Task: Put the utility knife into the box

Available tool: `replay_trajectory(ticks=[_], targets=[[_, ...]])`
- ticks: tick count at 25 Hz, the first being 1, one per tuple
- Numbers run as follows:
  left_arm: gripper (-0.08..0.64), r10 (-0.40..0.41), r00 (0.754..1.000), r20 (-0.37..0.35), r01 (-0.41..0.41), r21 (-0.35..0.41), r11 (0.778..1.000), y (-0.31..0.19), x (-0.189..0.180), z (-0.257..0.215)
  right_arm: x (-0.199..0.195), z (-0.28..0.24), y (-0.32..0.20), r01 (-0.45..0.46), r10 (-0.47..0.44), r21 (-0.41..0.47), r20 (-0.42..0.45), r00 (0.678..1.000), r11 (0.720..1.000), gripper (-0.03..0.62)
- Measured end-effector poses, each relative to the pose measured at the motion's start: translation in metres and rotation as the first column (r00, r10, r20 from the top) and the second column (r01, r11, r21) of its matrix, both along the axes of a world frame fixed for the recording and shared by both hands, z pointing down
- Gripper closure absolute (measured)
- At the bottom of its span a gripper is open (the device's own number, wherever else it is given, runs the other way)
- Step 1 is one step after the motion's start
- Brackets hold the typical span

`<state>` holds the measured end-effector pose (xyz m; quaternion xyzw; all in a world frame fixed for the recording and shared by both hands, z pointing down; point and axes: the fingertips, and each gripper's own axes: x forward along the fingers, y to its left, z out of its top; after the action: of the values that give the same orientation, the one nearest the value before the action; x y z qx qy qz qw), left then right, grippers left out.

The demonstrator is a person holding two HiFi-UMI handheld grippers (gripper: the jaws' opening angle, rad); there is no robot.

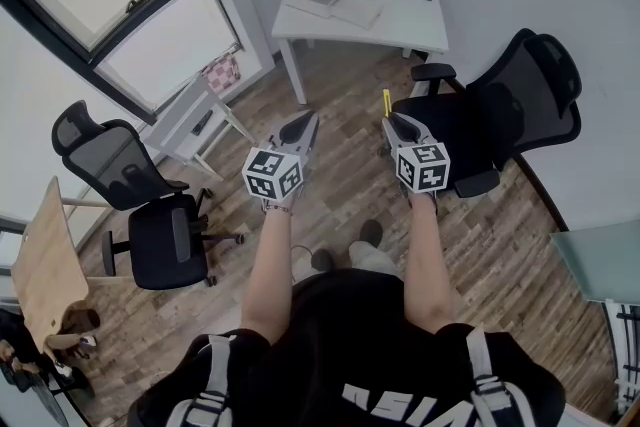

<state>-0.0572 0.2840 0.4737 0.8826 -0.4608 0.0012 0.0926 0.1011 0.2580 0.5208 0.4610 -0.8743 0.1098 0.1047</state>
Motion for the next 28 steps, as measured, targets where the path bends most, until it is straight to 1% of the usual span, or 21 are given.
replay_trajectory(ticks=[6, 14, 23, 28], targets=[[0.535, -0.008, 1.000, 0.025, 0.009, -0.015, 1.000, -0.017, 0.015, 0.004, 0.015, 0.005, -0.021, 0.005, -0.005, -0.014, 0.031, 1.000, 1.000, 0.511], [0.535, -0.024, 0.999, 0.048, 0.025, -0.020, 1.000, -0.044, 0.032, 0.002, 0.026, 0.009, -0.049, 0.042, -0.038, -0.043, 0.083, 0.996, 0.998, 0.511], [0.534, -0.034, 0.997, 0.071, 0.036, -0.027, 0.999, -0.079, 0.058, 0.008, 0.050, 0.014, -0.086, 0.060, -0.056, -0.046, 0.087, 0.995, 0.997, 0.511], [0.535, -0.047, 0.996, 0.075, 0.049, -0.032, 0.998, -0.099, 0.072, 0.010, 0.061, 0.016, -0.106, 0.078, -0.075, -0.040, 0.075, 0.994, 0.996, 0.511]])
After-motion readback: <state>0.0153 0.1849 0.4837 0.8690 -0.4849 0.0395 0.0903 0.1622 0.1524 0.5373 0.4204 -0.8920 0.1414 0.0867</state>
